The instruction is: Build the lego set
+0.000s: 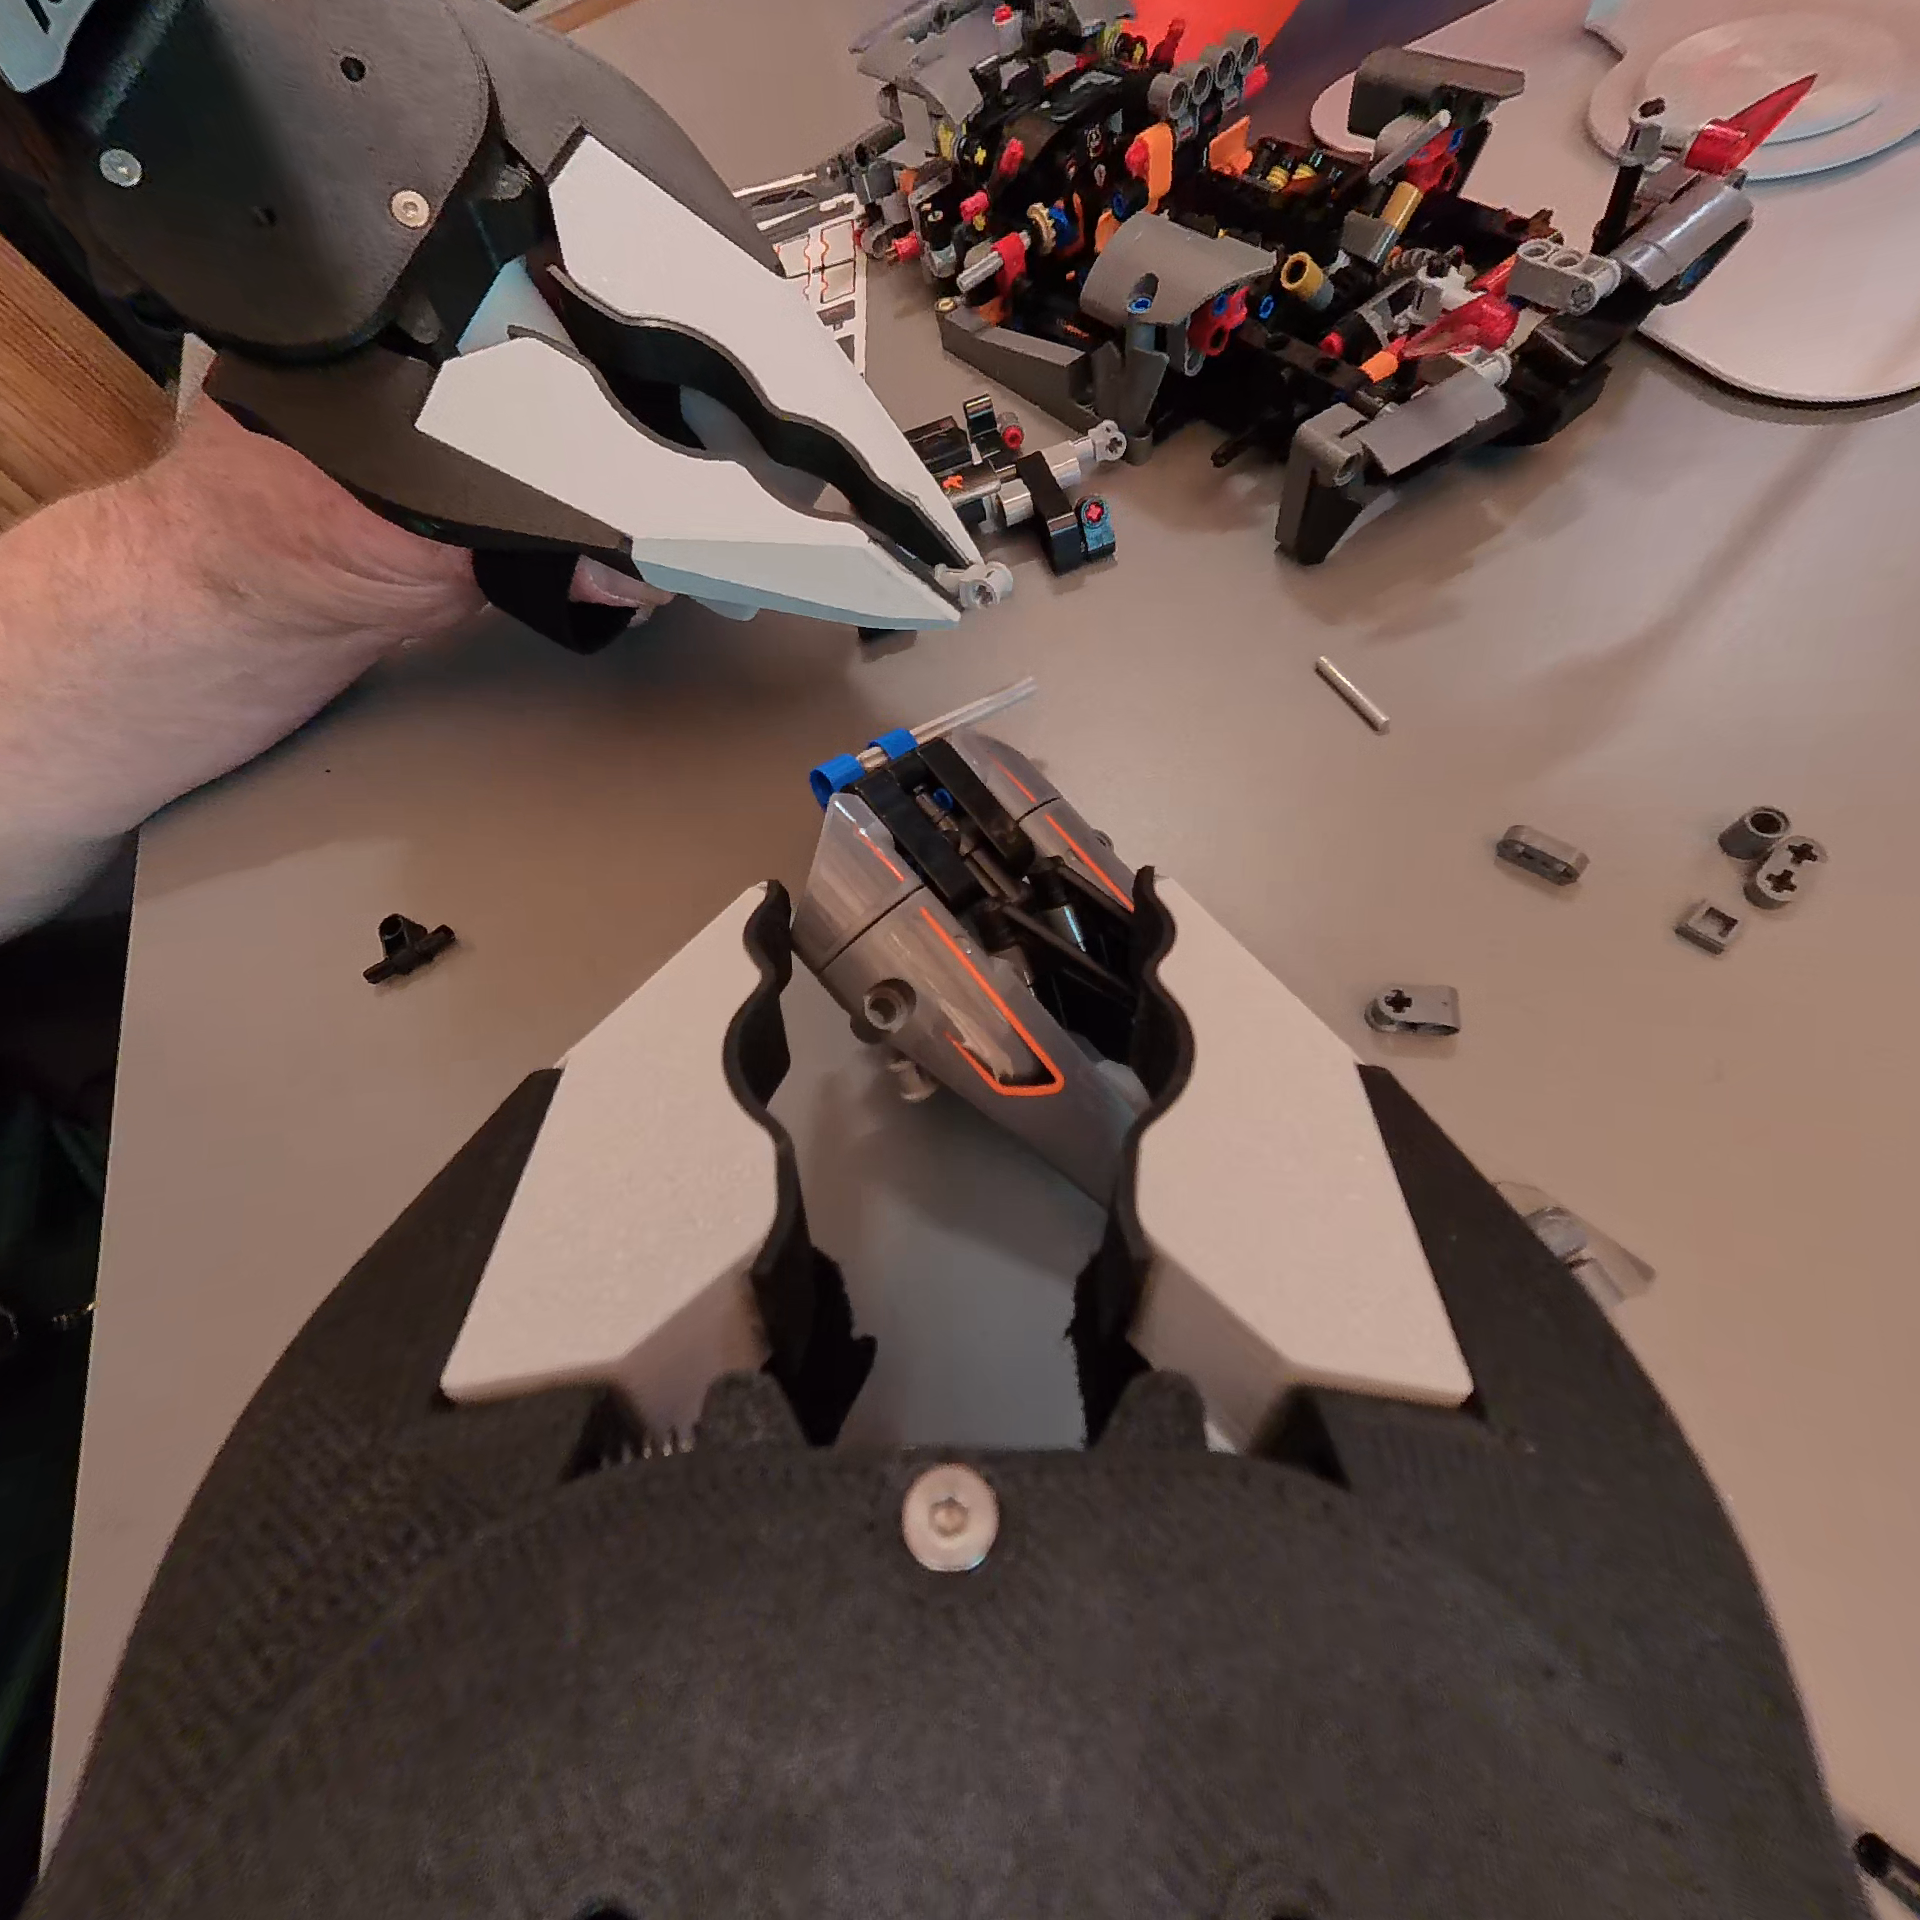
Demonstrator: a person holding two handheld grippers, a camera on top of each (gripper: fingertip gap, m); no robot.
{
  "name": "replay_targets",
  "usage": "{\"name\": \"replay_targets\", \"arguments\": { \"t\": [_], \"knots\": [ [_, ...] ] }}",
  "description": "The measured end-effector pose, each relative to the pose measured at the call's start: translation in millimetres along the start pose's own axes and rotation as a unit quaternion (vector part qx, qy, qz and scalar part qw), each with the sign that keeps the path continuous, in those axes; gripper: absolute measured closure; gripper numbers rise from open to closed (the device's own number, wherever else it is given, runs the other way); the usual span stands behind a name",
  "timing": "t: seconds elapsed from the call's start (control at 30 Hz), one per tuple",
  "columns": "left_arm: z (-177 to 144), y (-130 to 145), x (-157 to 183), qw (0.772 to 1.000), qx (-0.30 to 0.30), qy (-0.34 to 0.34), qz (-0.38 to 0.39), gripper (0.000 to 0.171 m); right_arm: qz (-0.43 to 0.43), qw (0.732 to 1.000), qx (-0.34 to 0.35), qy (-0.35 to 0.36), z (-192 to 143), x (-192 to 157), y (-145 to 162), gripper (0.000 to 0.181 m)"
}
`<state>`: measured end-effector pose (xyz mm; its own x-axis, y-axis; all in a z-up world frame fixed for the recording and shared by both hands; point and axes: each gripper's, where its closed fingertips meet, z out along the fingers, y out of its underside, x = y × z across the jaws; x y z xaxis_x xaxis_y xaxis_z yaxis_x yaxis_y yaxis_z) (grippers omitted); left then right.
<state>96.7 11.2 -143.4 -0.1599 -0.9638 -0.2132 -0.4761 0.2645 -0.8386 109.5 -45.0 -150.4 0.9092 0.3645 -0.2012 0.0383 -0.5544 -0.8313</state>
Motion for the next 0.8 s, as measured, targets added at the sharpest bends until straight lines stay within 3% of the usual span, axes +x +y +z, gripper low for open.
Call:
{"name": "replay_targets", "arguments": {
  "t": [0.43,0.8],
  "knots": [
    [6.9,-8.4,20.0,0.999,-0.004,0.015,0.040,0.167,0.003,1.000,0.001,-0.004,-0.6,0.7,0.0,0.116],
    [-10.9,-5.4,1.2,0.998,-0.009,-0.033,0.049,0.167,0.000,1.000,-0.001,-0.005,-0.7,0.6,0.6,0.116]
  ]
}}
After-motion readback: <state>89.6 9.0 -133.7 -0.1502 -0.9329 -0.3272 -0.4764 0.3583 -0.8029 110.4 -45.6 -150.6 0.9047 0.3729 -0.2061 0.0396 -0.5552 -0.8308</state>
